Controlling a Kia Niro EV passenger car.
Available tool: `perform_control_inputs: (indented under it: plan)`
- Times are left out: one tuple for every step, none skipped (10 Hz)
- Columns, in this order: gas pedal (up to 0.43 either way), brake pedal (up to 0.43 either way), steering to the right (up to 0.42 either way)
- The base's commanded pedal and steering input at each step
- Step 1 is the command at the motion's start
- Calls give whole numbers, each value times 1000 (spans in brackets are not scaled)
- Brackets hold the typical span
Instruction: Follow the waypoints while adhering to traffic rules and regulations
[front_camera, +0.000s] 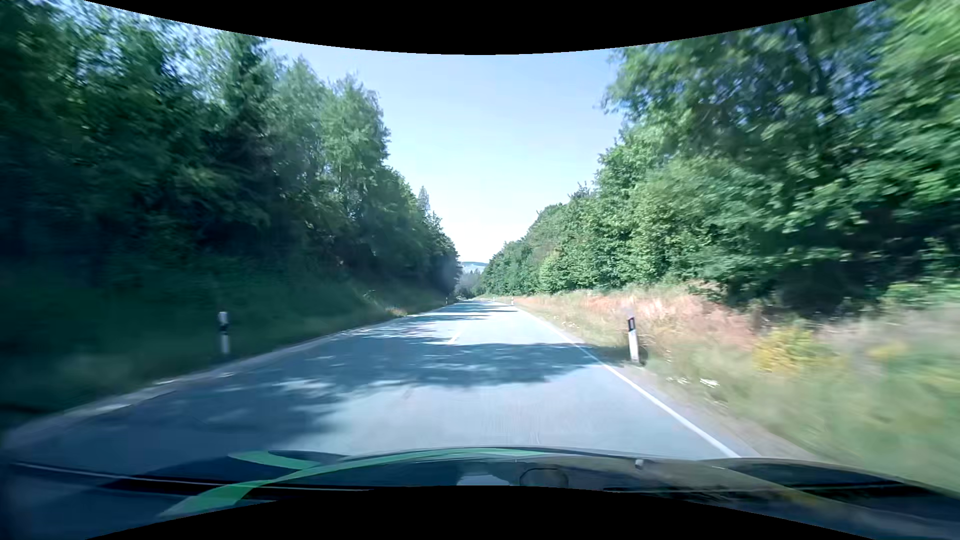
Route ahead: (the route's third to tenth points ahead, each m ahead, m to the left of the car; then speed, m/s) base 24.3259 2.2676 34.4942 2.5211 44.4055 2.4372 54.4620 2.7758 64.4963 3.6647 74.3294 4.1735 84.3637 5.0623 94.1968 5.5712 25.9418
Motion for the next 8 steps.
perform_control_inputs:
  plan:
    - [157,0,-5]
    - [157,0,-5]
    - [177,0,-6]
    - [177,0,-6]
    - [157,0,-6]
    - [118,0,-6]
    - [110,0,-6]
    - [110,0,-6]
